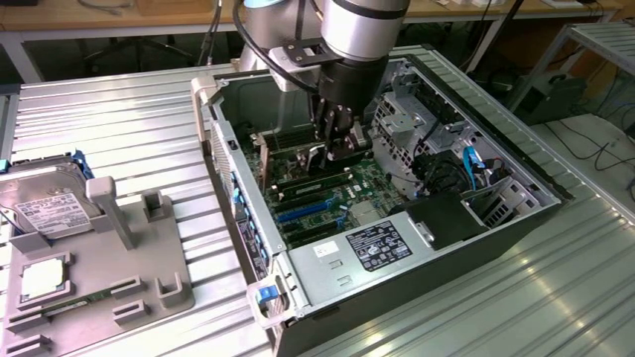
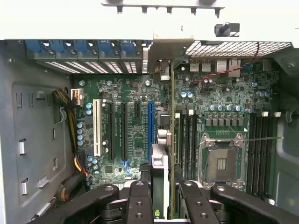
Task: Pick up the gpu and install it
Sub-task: 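Insert the gpu into the slot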
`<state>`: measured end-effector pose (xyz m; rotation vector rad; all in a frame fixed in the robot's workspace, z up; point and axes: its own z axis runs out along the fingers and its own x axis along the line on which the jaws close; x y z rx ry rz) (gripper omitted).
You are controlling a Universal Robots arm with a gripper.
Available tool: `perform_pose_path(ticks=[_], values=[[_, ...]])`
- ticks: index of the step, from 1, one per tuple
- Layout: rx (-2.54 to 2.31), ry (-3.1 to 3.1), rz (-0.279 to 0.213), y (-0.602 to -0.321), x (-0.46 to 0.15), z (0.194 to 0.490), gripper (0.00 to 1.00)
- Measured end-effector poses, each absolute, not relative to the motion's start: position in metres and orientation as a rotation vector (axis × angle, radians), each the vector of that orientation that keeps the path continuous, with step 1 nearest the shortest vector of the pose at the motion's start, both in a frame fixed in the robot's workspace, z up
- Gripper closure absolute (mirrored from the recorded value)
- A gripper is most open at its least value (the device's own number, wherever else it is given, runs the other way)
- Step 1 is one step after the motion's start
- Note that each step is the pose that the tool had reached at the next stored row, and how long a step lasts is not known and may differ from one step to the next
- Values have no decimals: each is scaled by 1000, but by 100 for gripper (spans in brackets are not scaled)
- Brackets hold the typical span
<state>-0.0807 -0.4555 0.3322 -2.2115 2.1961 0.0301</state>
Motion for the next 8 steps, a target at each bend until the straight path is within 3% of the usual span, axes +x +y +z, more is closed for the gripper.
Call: perform_pose_path(ticks=[8], values=[[-2212,2196,30,-459,-81,323,72]])
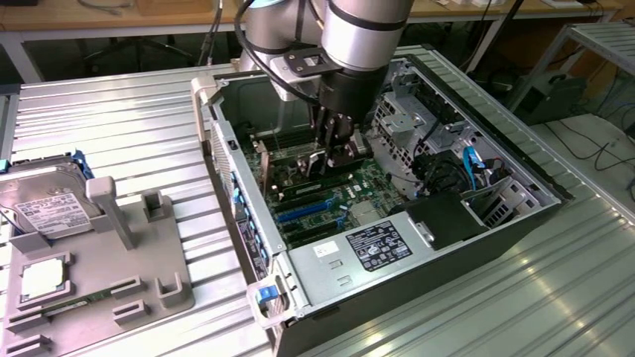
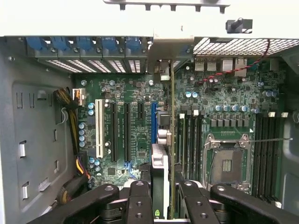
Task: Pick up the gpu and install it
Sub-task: 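Insert the gpu into the slot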
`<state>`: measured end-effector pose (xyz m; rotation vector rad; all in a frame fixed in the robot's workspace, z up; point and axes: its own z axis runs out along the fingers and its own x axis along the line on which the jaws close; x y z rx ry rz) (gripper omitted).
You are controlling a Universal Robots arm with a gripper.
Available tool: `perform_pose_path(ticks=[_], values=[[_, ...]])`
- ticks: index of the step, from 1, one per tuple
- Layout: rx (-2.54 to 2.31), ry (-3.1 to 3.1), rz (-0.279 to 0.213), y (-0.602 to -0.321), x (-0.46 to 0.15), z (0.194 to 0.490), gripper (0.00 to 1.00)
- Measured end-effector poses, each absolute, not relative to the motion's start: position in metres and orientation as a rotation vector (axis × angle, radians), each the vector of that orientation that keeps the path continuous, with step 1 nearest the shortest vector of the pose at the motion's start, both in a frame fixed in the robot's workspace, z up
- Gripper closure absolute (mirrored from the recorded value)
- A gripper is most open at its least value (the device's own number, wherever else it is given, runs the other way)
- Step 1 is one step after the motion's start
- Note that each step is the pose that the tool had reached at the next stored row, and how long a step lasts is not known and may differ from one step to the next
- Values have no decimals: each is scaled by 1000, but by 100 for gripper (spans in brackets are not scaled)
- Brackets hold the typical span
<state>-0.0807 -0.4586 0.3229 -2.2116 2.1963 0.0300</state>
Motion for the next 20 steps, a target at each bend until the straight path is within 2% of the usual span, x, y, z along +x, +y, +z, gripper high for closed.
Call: perform_pose_path(ticks=[20], values=[[-2212,2196,31,-463,-83,297,72]])
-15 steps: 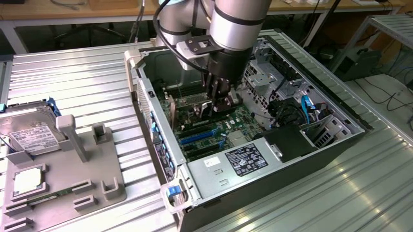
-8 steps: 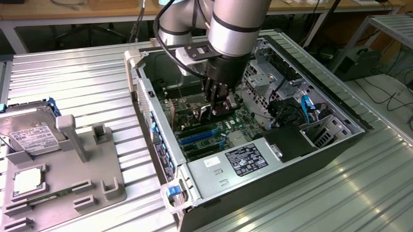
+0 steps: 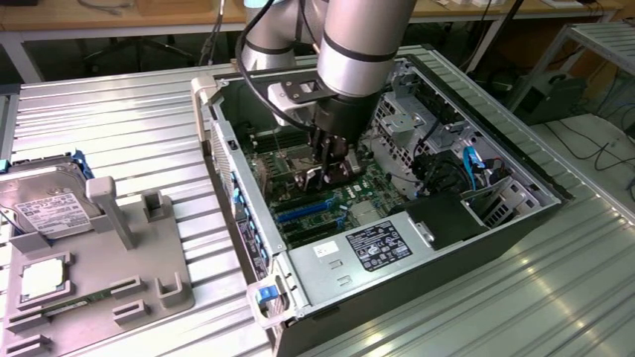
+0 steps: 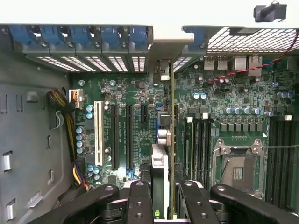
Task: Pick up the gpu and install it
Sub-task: 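Insert the gpu into the slot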
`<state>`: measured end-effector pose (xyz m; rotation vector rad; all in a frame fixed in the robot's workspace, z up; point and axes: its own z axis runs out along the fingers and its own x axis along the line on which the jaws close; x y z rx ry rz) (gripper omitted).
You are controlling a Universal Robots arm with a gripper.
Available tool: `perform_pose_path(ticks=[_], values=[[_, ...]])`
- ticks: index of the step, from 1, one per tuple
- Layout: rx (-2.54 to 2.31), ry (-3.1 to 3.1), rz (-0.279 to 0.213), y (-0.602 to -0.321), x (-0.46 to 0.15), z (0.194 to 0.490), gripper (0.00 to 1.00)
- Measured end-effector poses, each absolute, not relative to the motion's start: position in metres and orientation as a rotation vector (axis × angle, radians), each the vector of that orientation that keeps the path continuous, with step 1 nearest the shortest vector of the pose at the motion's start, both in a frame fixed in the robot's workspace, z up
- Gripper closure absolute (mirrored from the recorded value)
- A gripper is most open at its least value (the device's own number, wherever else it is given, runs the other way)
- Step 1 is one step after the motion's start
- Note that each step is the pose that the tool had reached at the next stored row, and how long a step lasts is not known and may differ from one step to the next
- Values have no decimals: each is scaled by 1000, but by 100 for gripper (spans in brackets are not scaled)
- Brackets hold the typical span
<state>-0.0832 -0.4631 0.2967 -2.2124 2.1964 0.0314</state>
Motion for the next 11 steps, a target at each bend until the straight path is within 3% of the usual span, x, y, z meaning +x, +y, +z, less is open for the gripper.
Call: perform_pose_path(ticks=[11], values=[[-2213,2197,34,-463,-84,277,72]])
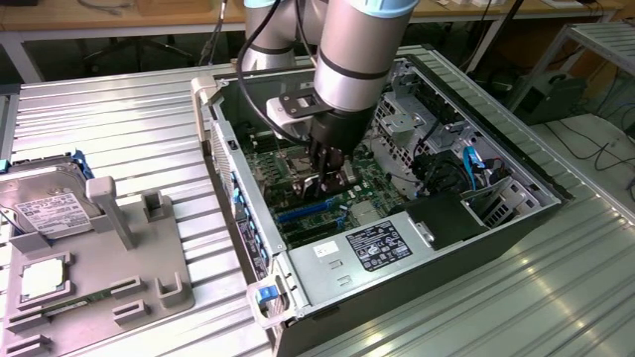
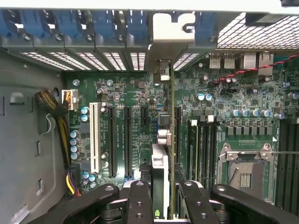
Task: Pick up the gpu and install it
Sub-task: 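Insert the gpu into the slot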
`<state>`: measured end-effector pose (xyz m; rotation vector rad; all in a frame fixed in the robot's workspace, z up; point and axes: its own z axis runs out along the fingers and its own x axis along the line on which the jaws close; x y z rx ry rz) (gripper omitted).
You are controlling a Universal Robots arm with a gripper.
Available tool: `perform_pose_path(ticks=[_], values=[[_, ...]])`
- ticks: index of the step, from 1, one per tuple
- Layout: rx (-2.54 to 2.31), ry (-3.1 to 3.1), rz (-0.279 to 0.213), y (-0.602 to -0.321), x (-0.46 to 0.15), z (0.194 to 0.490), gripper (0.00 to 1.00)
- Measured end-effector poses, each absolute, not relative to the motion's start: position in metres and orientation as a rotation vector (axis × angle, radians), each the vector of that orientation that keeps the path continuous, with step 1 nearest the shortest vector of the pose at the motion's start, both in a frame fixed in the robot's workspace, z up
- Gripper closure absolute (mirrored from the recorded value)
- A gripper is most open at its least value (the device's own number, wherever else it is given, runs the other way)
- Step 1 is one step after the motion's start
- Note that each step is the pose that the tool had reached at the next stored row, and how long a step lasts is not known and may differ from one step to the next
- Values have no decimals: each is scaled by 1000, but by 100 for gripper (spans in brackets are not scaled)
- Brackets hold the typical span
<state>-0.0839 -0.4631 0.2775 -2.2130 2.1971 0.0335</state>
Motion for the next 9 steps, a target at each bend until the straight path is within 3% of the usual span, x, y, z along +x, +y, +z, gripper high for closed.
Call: perform_pose_path(ticks=[9], values=[[-2214,2198,33,-463,-84,276,72]])
